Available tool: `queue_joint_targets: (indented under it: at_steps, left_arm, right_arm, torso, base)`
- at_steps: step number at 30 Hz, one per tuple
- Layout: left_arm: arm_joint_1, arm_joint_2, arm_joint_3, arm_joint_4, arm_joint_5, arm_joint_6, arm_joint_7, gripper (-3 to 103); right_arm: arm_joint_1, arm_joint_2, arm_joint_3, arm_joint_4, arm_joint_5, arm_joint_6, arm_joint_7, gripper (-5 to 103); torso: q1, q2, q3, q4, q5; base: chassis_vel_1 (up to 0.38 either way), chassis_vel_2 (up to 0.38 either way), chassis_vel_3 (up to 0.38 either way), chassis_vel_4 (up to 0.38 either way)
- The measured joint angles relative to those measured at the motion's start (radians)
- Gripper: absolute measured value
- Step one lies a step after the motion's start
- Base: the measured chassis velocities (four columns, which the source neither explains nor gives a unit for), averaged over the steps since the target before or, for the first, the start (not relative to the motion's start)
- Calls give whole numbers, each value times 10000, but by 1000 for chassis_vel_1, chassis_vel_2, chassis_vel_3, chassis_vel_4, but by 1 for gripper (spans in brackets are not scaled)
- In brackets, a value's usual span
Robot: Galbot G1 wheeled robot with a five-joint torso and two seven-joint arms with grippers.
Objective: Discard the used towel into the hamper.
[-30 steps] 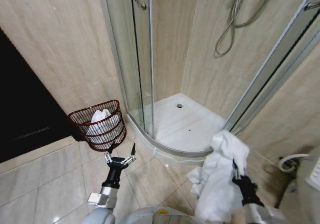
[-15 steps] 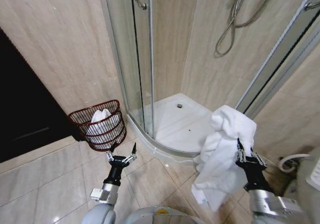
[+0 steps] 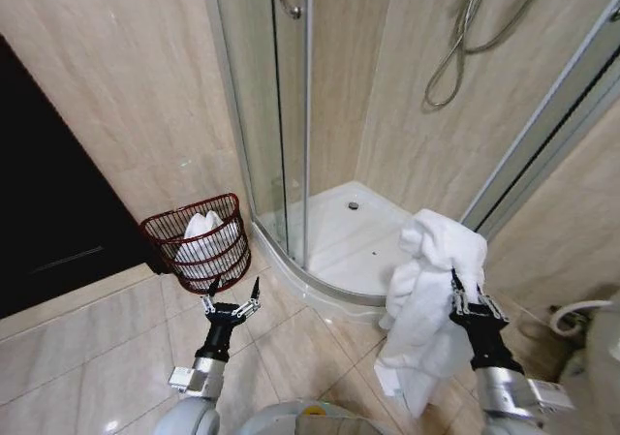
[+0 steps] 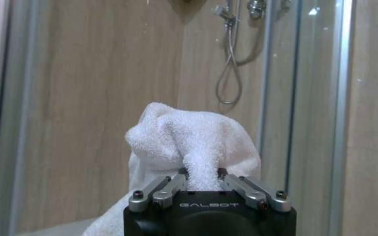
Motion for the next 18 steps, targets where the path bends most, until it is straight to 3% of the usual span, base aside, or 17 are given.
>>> queue_joint_targets:
  at_steps: [18]
  left_arm:
    - [135,-75,-282,-5,-17,-130,1,100]
  right_arm:
    - [191,12,-1006,-159,-611,-108,8,16]
  torso:
    - [0,0,0,2,1]
  base:
    - [107,109,-16,-14]
